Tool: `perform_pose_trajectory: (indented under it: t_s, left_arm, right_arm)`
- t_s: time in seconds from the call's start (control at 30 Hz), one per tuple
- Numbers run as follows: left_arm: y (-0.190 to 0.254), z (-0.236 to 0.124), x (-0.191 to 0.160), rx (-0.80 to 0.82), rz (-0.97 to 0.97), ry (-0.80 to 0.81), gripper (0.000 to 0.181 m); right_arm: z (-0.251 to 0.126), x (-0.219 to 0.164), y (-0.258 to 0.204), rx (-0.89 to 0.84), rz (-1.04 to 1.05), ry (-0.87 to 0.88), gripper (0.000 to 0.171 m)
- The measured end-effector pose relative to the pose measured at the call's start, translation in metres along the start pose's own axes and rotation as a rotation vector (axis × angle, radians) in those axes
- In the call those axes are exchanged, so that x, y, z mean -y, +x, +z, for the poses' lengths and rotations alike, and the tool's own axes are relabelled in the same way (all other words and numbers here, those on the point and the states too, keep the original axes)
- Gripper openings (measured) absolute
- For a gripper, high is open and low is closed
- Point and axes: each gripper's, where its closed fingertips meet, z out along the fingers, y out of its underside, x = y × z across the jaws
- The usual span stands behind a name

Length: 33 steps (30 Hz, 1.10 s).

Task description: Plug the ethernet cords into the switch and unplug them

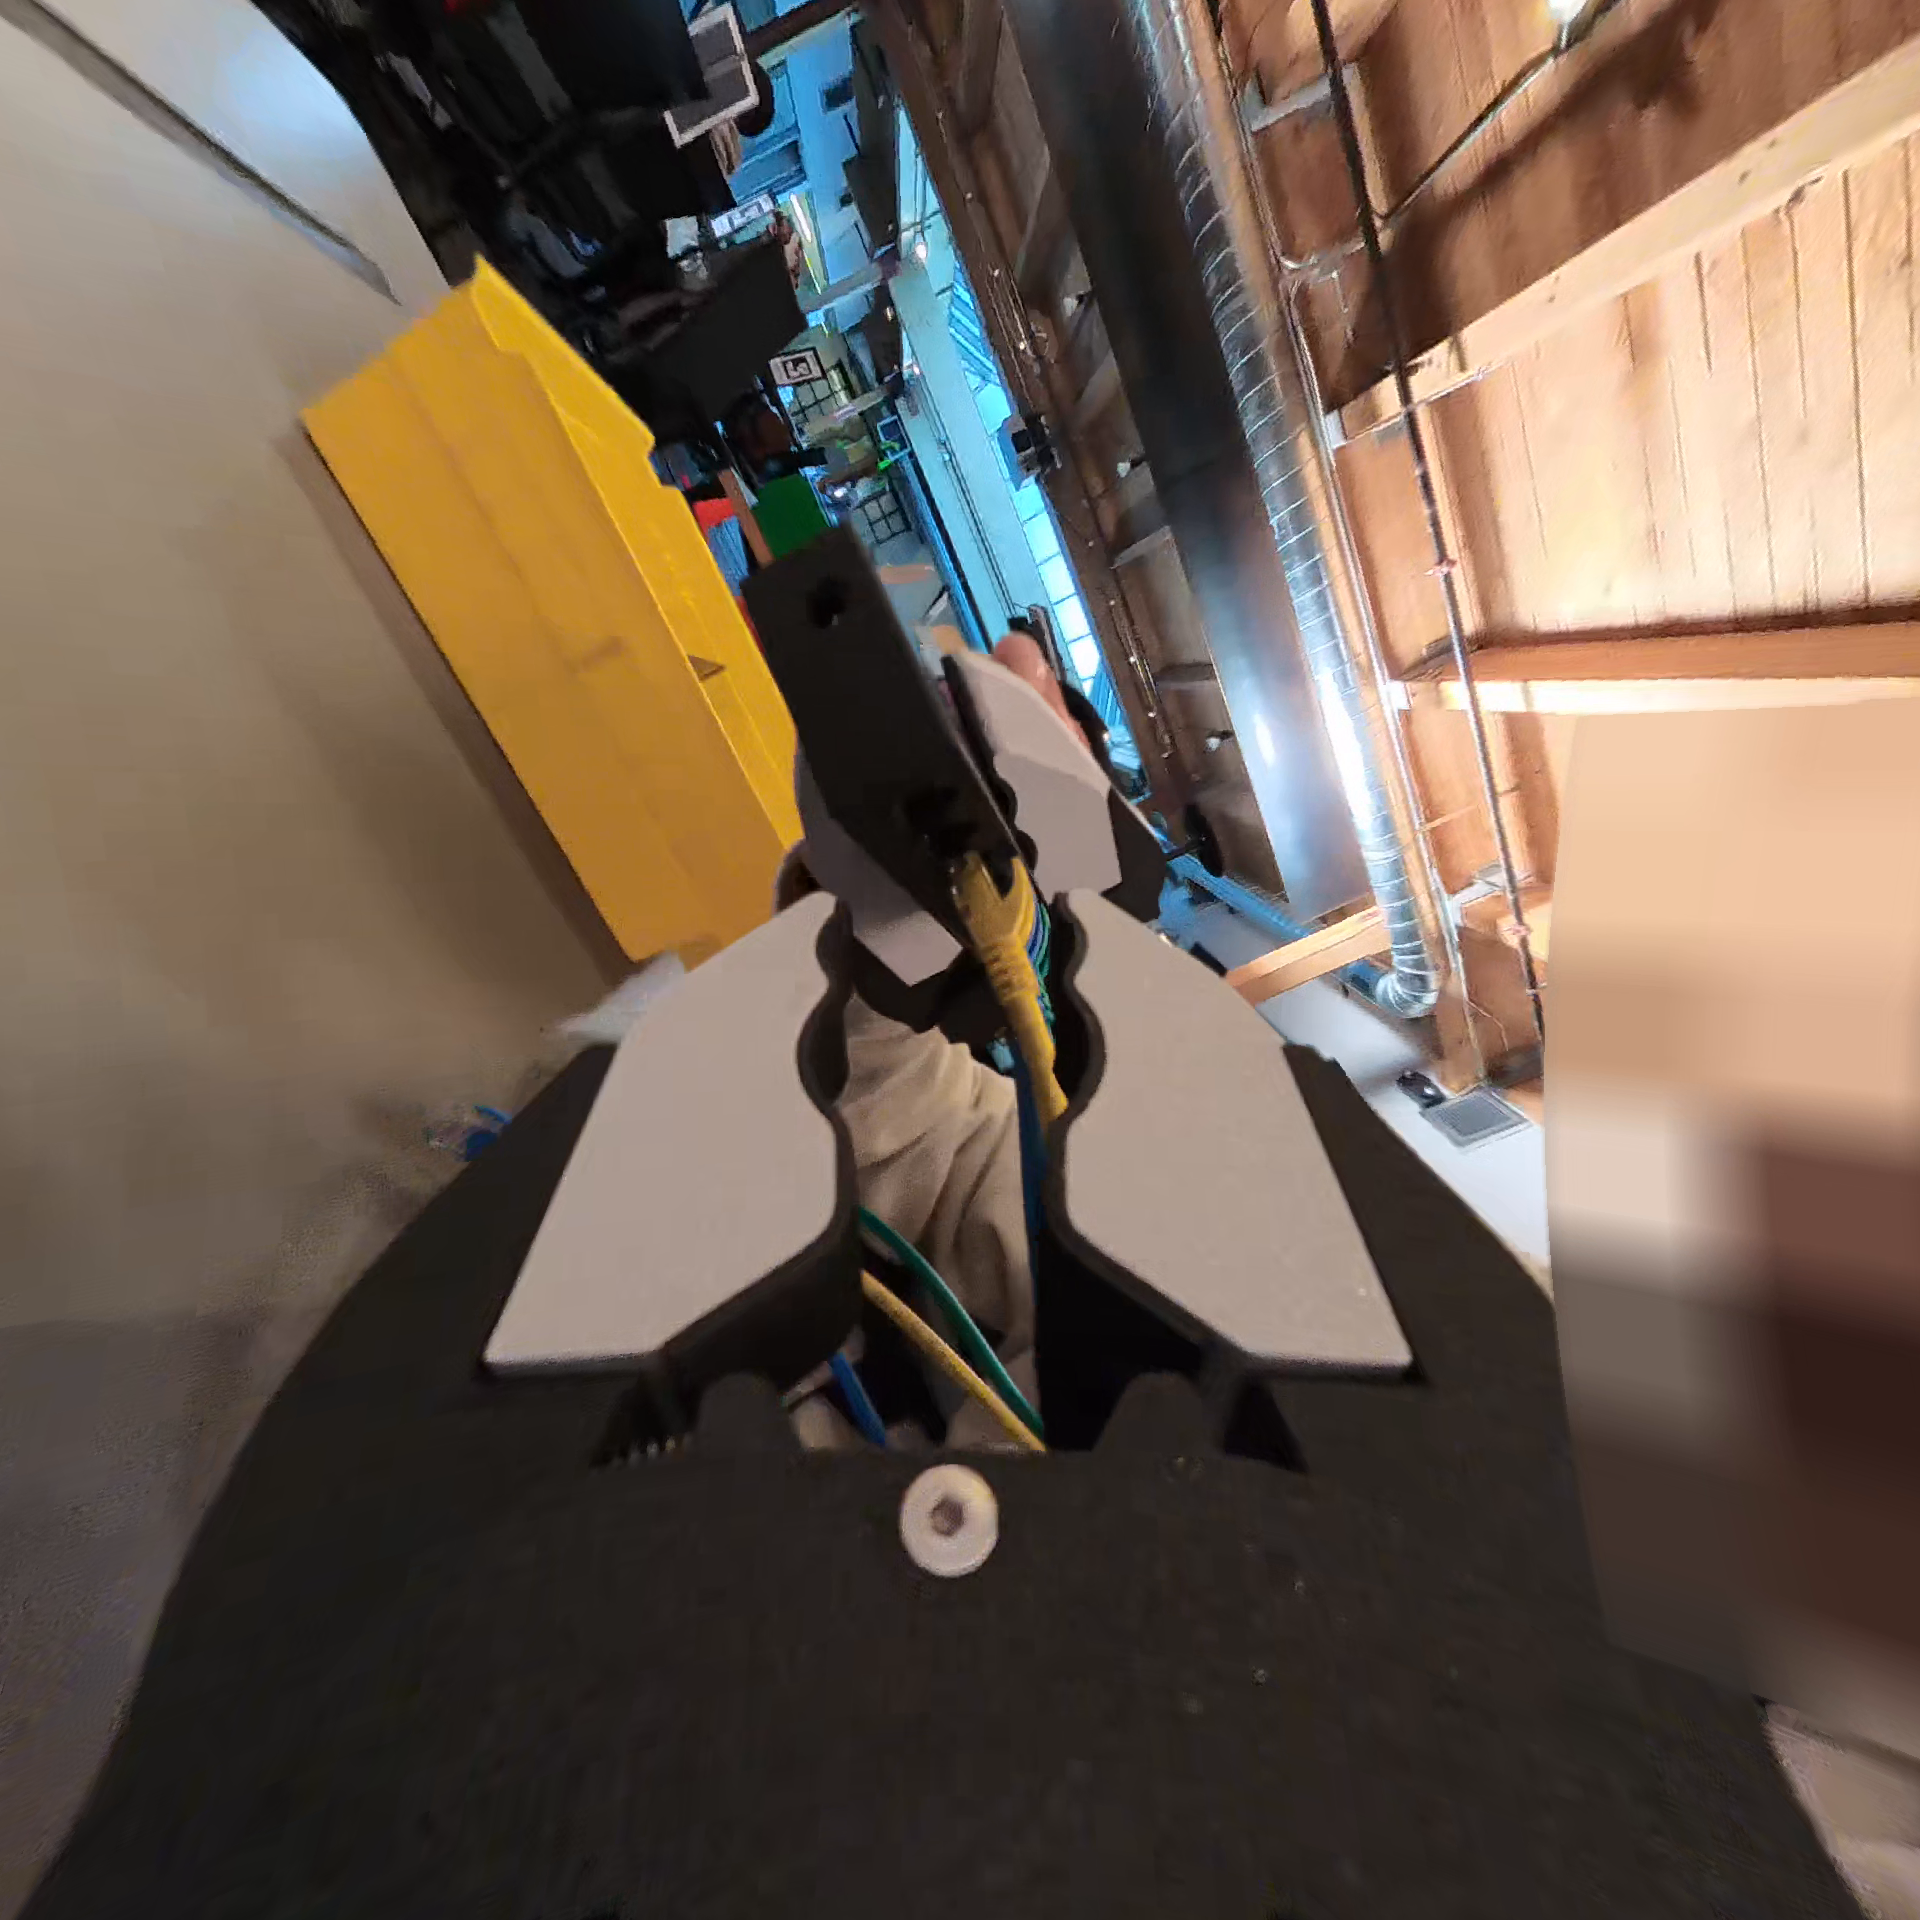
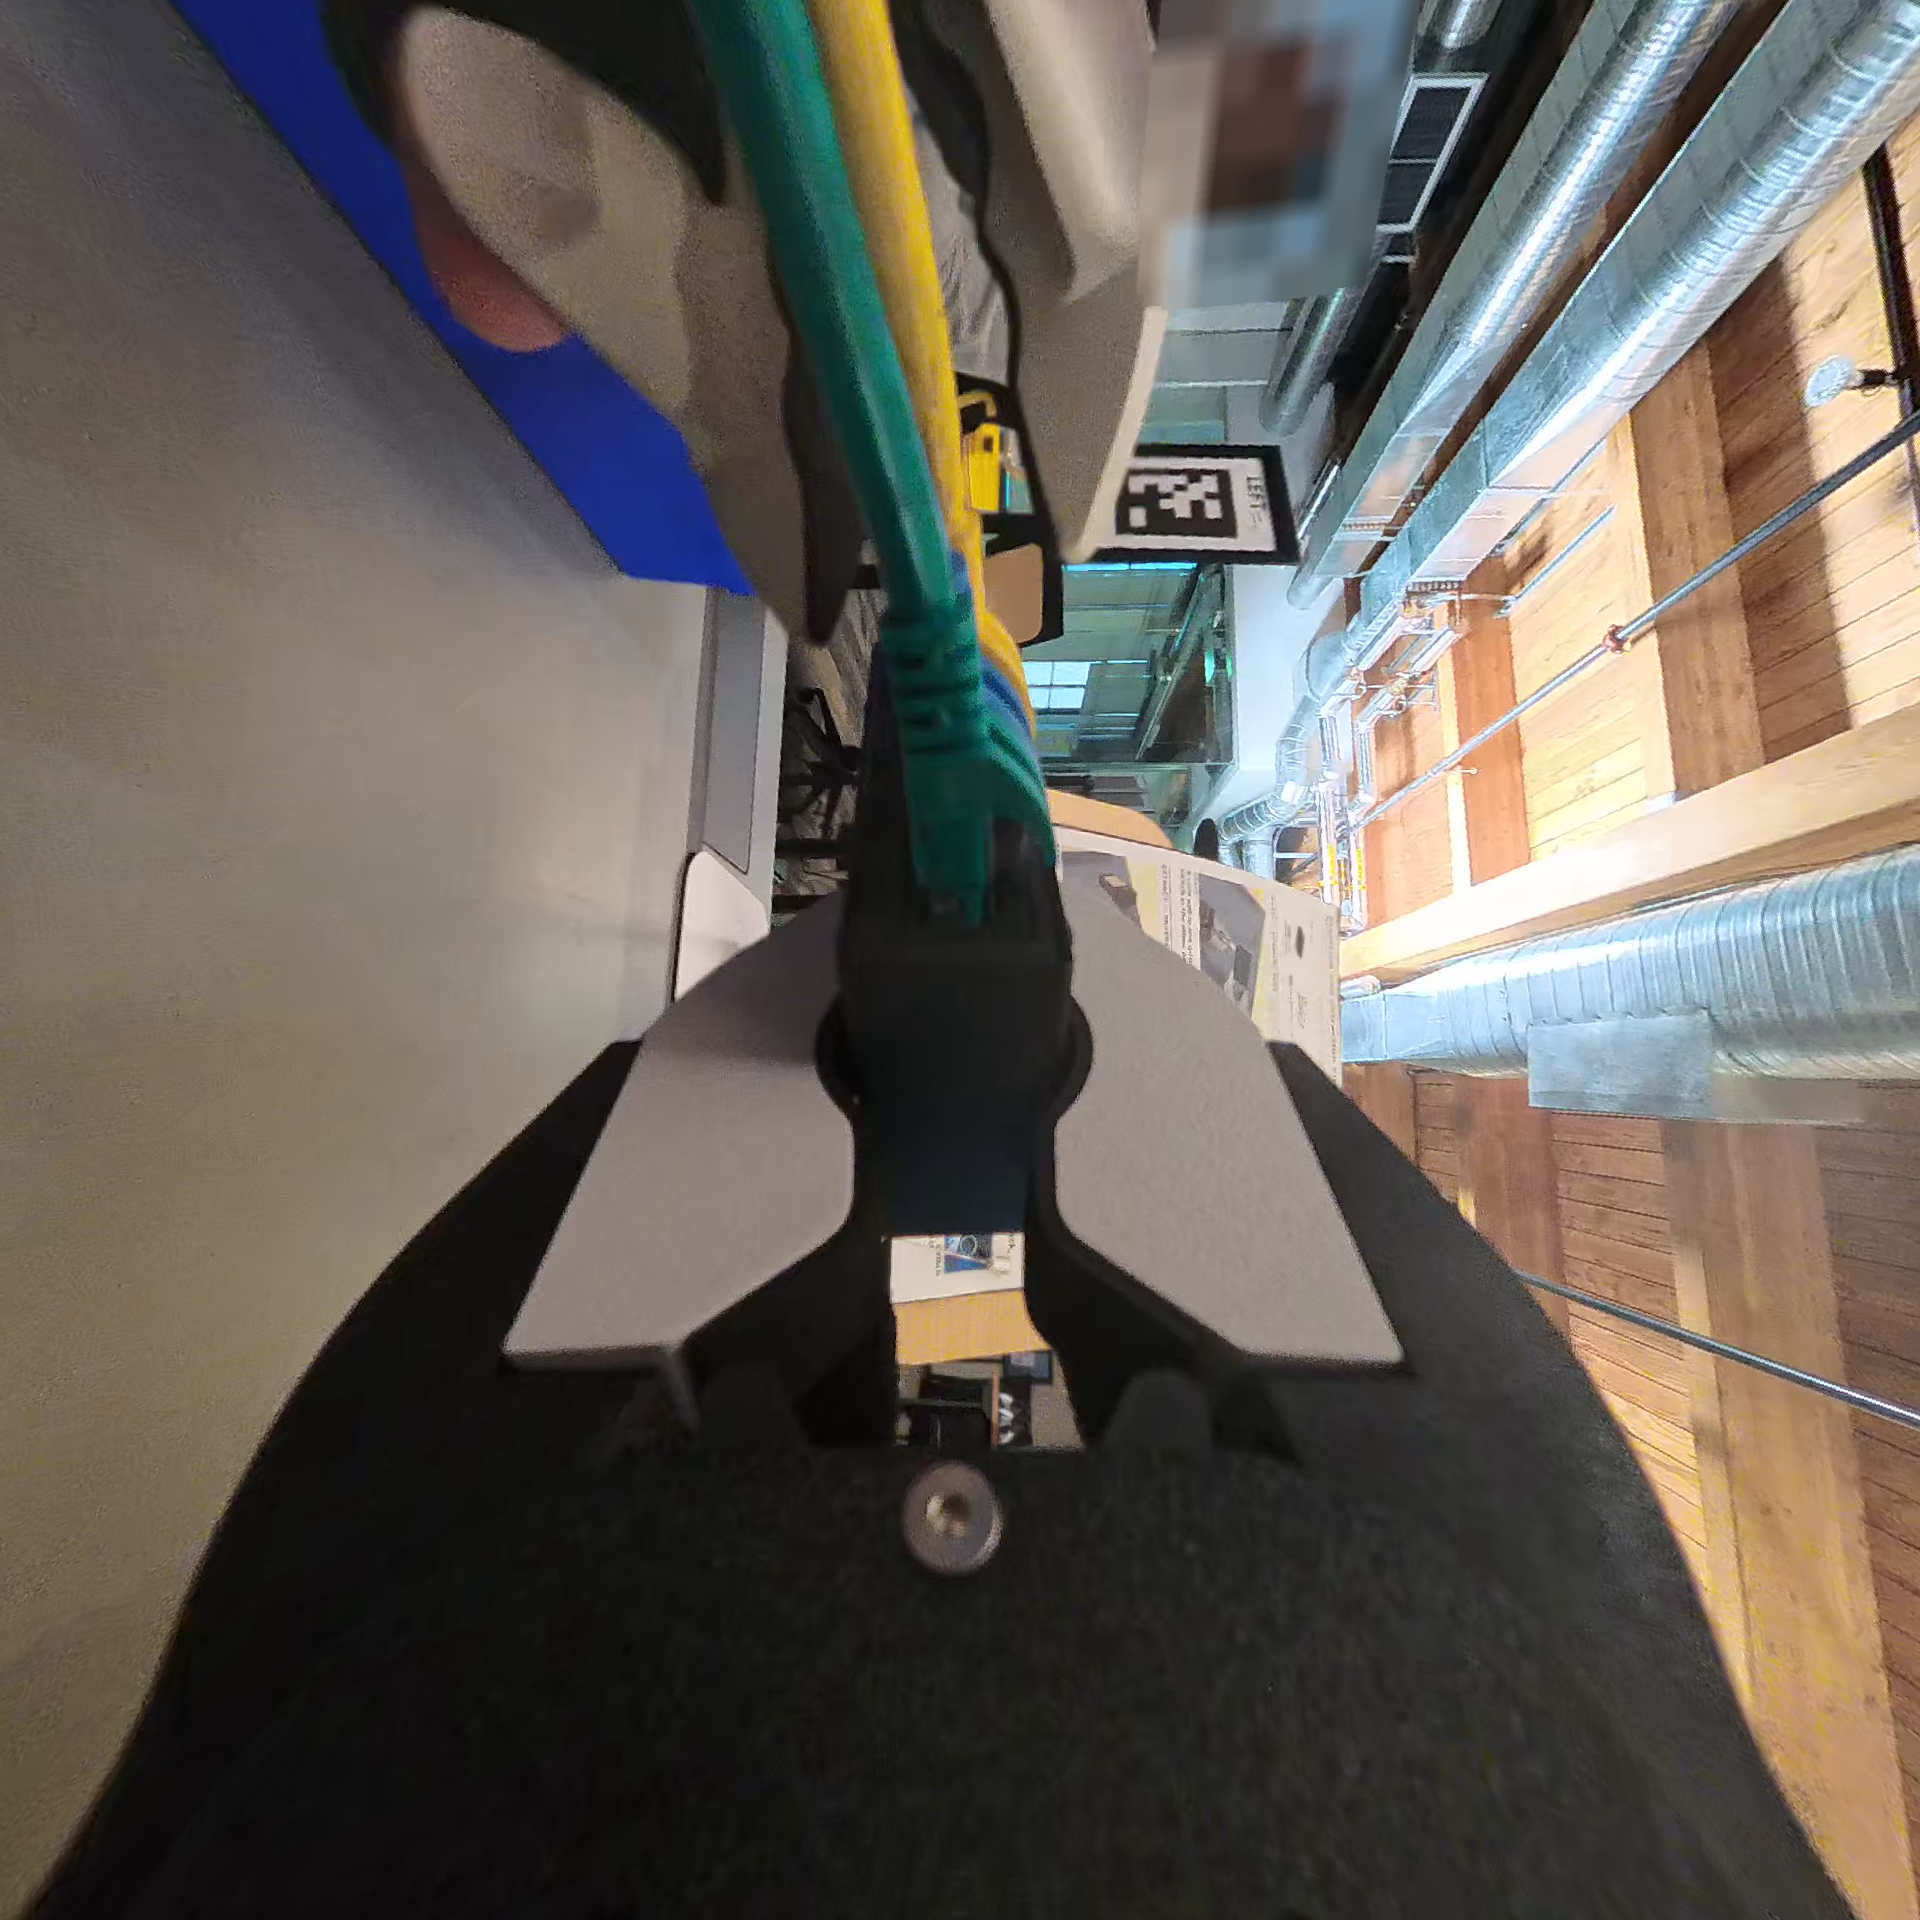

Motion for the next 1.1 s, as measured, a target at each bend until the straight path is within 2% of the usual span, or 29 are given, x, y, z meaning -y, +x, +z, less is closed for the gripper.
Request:
perform_pose_trajectory:
  t_s: [0.1,0.23,0.6,1.1]
  left_arm:
    - [-0.006,0.009,-0.011,0.016,-0.007,-0.054,0.034]
    - [-0.015,0.013,-0.01,0.084,-0.013,-0.05,0.015]
    - [-0.024,0.01,-0.011,0.104,-0.049,-0.025,0.015]
    - [-0.042,0.01,-0.021,0.255,0.236,-0.146,0.011]
  right_arm:
    - [0.006,-0.005,-0.01,0.012,-0.038,-0.023,0.029]
    - [0.008,-0.007,-0.019,0.013,-0.073,-0.028,0.029]
    - [0.011,0.001,-0.025,0.014,-0.134,-0.041,0.029]
    - [0.011,-0.003,-0.041,0.028,-0.106,-0.08,0.029]
